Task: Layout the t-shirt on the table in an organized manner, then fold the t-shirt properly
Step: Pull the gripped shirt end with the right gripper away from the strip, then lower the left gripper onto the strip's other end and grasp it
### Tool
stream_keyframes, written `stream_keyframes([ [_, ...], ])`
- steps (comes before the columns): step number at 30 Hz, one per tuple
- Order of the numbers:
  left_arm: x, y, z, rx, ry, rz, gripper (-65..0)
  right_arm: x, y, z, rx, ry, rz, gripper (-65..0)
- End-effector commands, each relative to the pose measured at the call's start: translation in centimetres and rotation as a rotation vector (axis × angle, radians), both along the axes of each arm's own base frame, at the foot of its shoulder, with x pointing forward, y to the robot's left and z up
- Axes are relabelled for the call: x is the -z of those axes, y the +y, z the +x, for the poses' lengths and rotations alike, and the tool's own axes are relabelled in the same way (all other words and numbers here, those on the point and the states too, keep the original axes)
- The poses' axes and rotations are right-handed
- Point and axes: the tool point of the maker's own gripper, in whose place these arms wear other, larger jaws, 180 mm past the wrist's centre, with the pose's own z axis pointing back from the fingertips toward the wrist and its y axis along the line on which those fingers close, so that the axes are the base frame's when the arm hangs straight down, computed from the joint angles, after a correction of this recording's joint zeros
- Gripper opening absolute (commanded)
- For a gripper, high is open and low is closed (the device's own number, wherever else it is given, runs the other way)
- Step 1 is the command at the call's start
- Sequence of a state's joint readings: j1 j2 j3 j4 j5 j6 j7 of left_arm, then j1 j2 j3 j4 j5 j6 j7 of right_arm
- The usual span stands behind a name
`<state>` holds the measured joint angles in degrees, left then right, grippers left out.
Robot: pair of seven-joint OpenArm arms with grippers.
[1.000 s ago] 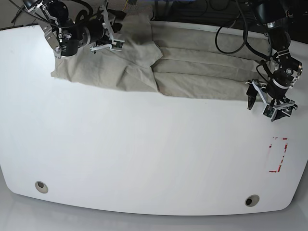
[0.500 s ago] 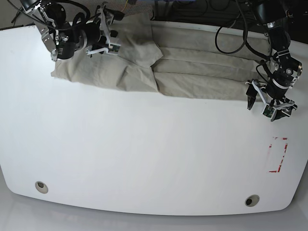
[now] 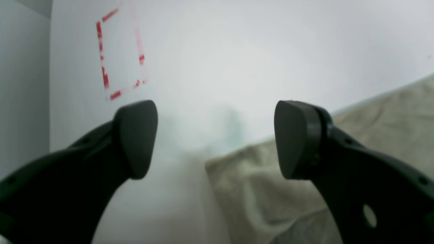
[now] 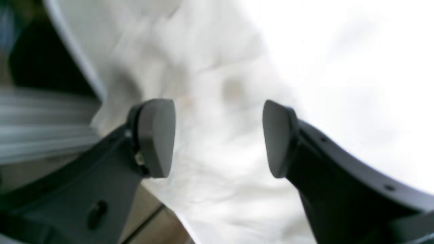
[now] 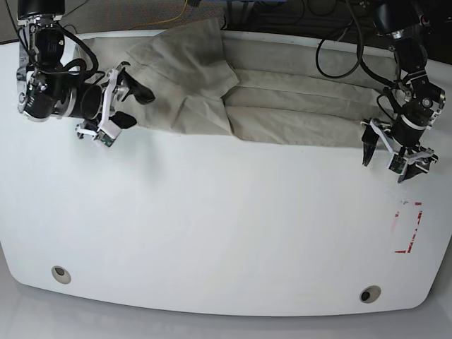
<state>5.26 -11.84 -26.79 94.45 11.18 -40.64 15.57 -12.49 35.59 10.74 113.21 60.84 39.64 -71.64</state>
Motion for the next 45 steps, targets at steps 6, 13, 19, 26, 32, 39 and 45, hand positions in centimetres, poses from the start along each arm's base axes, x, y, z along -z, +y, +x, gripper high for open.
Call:
stream_keyframes([
  [6, -5.8, -1.1, 0.9, 0.048, -0.250, -0.075, -14.0, -1.0, -1.3, 2.5, 0.155, -0.127, 0.006, -29.2],
  [13, -6.8, -0.4, -0.7, 0.003, -0.340, -0.122, -26.2, 1.9, -2.3, 2.2, 0.304, -0.130, -0.088, -52.8],
  [19, -5.2, 0.3, -2.6, -0.021, -0.291, -0.116, -48.5, 4.0, -2.1, 0.9, 0.350, -0.105, -0.140, -65.0],
  [26, -3.8, 2.6, -4.1, -0.092, -0.254, -0.111, -65.0, 4.6, -1.5, 0.0, 0.362, -0.091, -0.109, -65.0],
  [32, -1.8, 3.8, -6.1, -0.130, -0.189, -0.112, -65.0, 5.1, -1.4, -0.7, 0.356, -0.071, -0.118, -65.0],
  [39, -1.2, 5.3, -6.7, -0.179, -0.177, -0.114, -65.0, 5.9, -2.5, -1.0, 0.360, -0.063, -0.200, -65.0],
  [45, -0.6, 6.0, -5.5, -0.202, -0.184, -0.149, -53.5, 6.2, -2.9, -1.3, 0.361, -0.055, -0.224, -65.0],
])
